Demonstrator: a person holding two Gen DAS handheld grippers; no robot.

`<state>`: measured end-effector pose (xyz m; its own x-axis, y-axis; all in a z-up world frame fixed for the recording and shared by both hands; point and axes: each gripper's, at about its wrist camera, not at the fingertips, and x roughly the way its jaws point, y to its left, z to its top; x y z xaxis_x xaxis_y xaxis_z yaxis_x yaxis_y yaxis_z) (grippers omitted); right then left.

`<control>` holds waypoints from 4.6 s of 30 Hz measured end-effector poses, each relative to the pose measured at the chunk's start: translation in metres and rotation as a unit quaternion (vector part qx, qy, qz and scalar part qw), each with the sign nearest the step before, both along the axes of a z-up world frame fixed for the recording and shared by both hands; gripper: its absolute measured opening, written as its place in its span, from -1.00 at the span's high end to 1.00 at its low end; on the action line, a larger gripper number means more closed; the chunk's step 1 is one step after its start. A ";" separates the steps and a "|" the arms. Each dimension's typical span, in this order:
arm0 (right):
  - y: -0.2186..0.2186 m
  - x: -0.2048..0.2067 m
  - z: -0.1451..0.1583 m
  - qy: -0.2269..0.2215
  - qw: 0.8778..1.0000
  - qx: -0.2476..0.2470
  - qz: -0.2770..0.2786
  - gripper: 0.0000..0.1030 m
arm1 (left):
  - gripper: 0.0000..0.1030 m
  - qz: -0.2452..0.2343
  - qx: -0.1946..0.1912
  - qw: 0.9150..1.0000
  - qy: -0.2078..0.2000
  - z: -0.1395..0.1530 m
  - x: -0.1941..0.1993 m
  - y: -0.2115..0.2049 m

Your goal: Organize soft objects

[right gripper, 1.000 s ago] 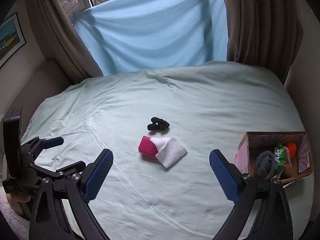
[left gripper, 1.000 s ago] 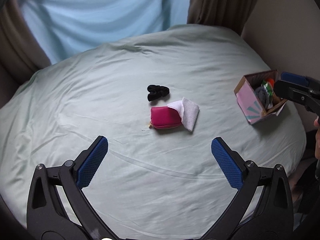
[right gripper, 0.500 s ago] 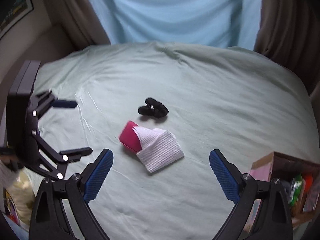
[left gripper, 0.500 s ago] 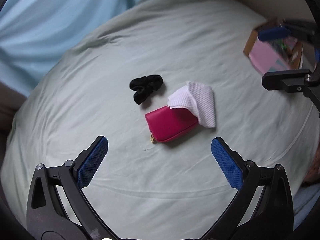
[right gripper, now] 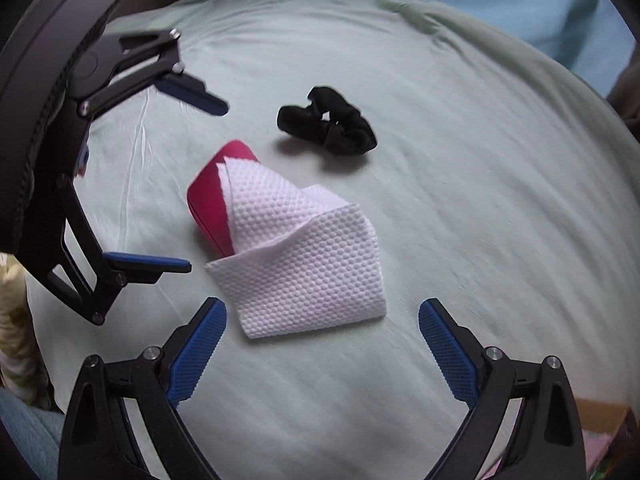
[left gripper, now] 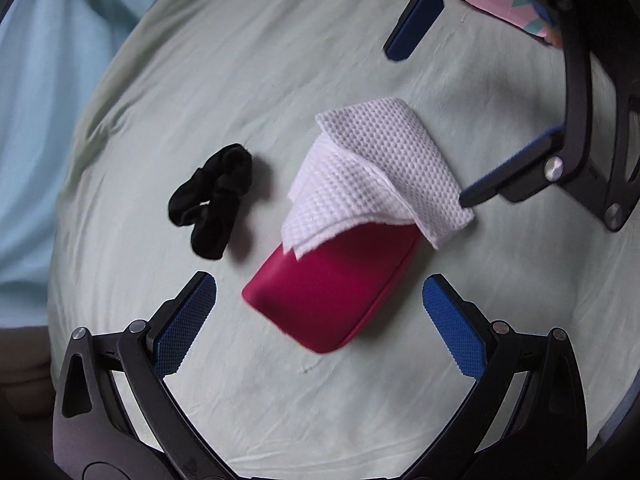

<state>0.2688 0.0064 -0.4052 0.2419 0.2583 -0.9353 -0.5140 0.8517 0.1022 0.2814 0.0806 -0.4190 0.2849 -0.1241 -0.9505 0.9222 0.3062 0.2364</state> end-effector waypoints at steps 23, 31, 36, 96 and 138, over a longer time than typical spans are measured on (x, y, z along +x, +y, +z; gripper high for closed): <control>-0.012 0.025 -0.017 0.041 0.998 0.006 -0.040 0.72 | 0.17 -0.017 0.020 0.999 0.040 -0.020 -0.005 -0.015; -0.019 0.019 0.001 0.030 0.995 0.037 -0.087 0.80 | 0.21 0.039 0.009 0.998 0.041 0.000 -0.006 0.002; -0.029 0.006 0.023 0.014 0.992 0.053 -0.113 0.80 | 0.22 0.107 -0.018 0.993 0.041 0.028 -0.001 0.022; -0.342 -0.222 0.230 -0.128 0.948 0.080 -0.279 0.81 | 0.22 0.279 -0.188 0.938 0.083 0.201 -0.148 -0.327; -0.389 -0.214 0.182 -0.084 0.941 0.085 -0.316 -0.82 | -0.99 0.318 -0.139 0.936 0.061 0.188 -0.145 -0.327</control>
<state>0.0545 -0.3826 -0.2236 0.5383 0.1558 -0.8282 0.0682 0.9715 0.2270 0.1362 -0.2469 -0.2314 0.2760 -0.2130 -0.9373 0.5467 0.8368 -0.0292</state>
